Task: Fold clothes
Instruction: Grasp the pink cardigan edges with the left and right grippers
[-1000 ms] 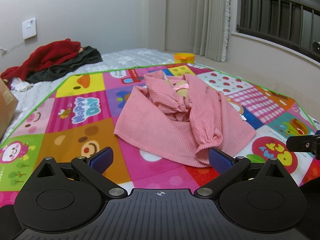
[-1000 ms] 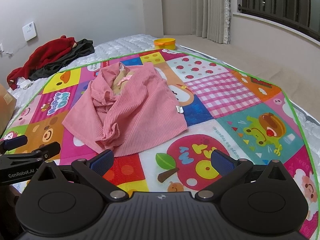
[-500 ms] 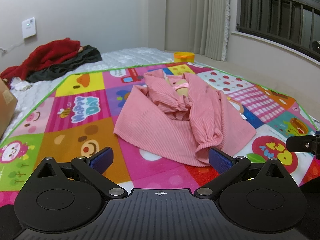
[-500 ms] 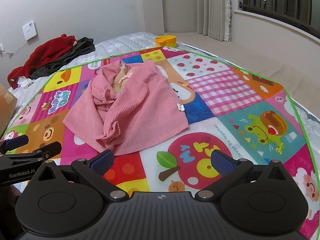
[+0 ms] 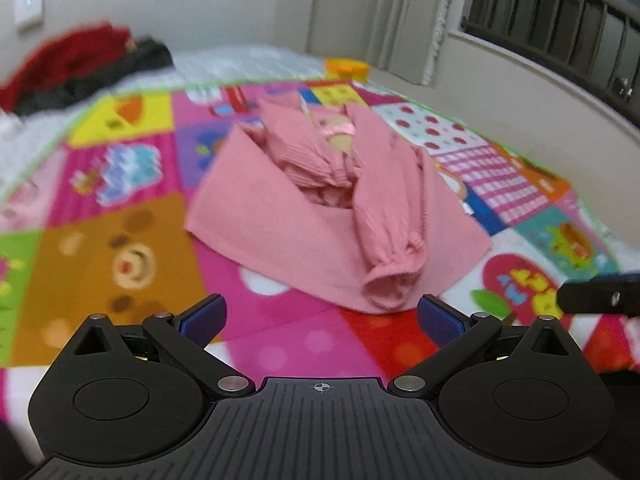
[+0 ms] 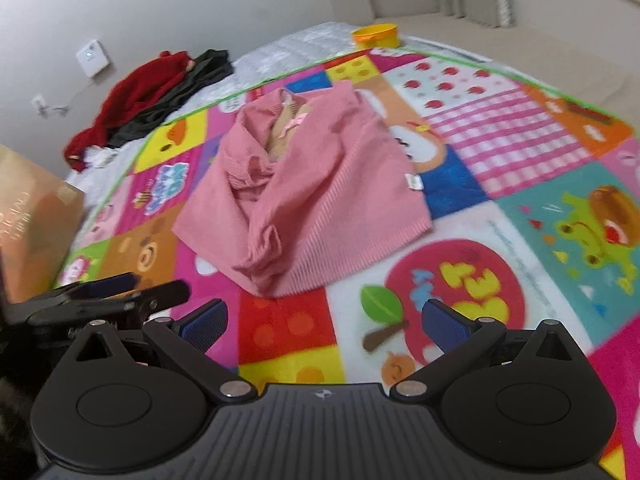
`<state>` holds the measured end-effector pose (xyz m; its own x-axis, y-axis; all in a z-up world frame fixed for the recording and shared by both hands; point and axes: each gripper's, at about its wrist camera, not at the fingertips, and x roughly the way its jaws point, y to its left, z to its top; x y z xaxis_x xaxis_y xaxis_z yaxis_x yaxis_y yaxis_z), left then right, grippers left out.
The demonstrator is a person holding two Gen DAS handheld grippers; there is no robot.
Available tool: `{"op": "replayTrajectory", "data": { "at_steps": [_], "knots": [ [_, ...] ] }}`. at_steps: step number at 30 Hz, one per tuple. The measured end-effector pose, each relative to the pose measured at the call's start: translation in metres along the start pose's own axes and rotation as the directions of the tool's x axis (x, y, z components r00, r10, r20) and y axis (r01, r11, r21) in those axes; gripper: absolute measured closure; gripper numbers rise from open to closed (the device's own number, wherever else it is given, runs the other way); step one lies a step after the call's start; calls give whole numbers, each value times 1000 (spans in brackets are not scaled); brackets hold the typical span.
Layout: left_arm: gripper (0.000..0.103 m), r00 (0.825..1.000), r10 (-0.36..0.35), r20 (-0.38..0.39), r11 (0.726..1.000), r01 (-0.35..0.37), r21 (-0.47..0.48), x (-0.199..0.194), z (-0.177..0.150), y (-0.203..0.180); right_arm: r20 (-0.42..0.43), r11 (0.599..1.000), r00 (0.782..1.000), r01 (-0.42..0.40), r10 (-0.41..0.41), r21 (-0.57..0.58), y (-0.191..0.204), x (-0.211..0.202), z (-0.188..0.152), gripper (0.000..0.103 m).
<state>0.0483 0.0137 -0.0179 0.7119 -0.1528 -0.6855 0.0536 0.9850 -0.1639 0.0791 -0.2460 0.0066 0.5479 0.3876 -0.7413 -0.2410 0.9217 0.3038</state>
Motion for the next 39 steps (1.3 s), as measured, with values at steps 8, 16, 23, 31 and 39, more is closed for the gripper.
{"op": "replayTrajectory", "data": {
  "at_steps": [8, 16, 23, 31, 39],
  "knots": [
    [0, 1000, 12, 9, 999, -12, -51, 72, 53, 44, 60, 998, 997, 55, -54, -9, -28, 80, 62, 0],
    [0, 998, -60, 35, 992, 64, -110, 137, 110, 95, 36, 976, 999, -25, 18, 217, -63, 171, 116, 0],
    [0, 990, -125, -63, 988, 118, -102, 180, 116, 105, -22, 972, 997, -63, 70, 225, -76, 185, 112, 0],
    [0, 958, -283, 49, 950, 287, -120, 140, 127, 90, 146, 990, 988, 65, -47, -122, -16, 162, 121, 0],
    [4, 979, -123, -160, 988, 105, -113, 216, 126, 76, 108, 994, 992, 76, -67, -79, -2, 227, 146, 2]
  ]
}}
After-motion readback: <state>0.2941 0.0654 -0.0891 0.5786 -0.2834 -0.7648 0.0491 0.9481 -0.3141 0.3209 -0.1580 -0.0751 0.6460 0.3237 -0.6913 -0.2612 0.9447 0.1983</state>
